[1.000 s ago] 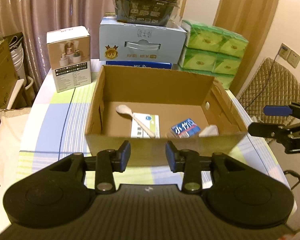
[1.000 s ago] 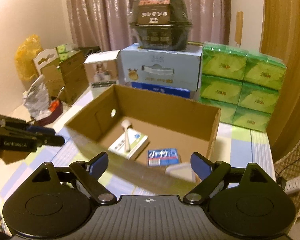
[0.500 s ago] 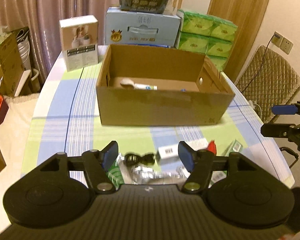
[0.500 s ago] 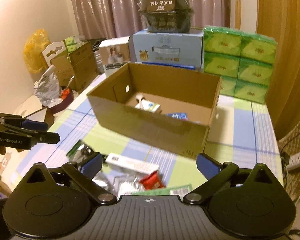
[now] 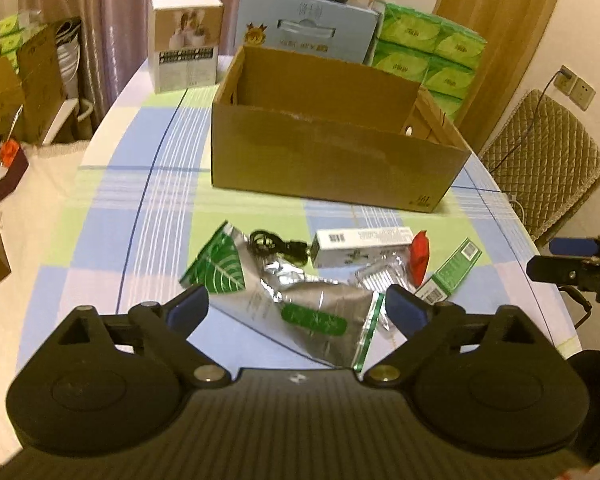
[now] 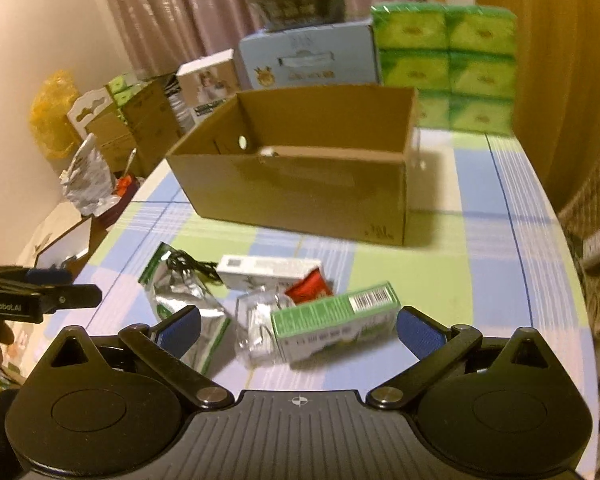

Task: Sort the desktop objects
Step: 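Withdraw both tools from the cardboard box back over the table, then move the left tool toward the silver leaf-print foil bag while the right tool approaches the green box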

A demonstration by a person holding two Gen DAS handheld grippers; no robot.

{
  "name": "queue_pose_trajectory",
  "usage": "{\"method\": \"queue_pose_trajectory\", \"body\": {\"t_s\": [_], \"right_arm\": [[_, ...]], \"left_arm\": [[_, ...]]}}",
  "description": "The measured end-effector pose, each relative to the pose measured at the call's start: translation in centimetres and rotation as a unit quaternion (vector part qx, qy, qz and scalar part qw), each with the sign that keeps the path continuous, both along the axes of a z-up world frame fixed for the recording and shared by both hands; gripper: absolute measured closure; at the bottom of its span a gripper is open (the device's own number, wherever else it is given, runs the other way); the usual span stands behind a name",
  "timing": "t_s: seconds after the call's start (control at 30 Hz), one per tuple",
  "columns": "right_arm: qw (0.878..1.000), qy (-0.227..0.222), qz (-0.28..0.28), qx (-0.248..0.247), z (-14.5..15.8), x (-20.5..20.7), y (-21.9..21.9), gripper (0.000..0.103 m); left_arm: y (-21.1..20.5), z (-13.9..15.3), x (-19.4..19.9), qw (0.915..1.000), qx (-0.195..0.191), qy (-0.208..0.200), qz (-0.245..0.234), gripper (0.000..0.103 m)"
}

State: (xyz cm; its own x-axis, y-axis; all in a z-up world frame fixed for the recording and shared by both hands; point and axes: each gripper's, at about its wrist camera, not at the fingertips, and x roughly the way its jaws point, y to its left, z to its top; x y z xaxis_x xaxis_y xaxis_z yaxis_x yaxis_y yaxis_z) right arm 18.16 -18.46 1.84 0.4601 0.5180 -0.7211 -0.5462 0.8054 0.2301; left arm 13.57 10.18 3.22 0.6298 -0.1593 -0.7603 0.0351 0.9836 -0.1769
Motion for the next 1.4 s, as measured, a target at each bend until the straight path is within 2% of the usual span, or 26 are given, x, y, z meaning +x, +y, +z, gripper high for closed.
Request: {"method": "queue_pose_trajectory", "body": {"t_s": [0.33,0.93,1.13,1.2,1.27,1.4], "right_arm": [[0.997,0.054,-0.047,0.025,-3.2,-0.5,-0.7,0.002],[0.986,0.112,-0.112,0.049,-7.3,4.1,2.6,0.002],[0.983,0.124,-0.127,0.044,-8.6,5.1,3.1,0.002],[0.983,0.125,-0.126,0.039,-8.9,5.3,3.1,0.004],[0.984,0.126,-0.122,0.035,-9.3,5.6,2.9,0.016],[0.984,0.13,-0.116,0.029,-9.7,5.9,2.2,0.026]], "left_arm": [[-0.6,-2.8,-0.1,0.9989,-0.022,0.031,0.026,0.005],[0.8,-6.3,2.7,0.9959,-0.043,0.055,0.058,0.005],[1.4,-7.1,4.0,0.9932,-0.066,0.057,0.077,0.005],[1.5,-7.5,4.5,0.9919,-0.076,0.059,0.082,0.005],[1.5,-7.9,5.0,0.9905,-0.084,0.065,0.086,0.005],[1.3,-8.7,5.8,0.9888,-0.086,0.075,0.096,0.005]]}}
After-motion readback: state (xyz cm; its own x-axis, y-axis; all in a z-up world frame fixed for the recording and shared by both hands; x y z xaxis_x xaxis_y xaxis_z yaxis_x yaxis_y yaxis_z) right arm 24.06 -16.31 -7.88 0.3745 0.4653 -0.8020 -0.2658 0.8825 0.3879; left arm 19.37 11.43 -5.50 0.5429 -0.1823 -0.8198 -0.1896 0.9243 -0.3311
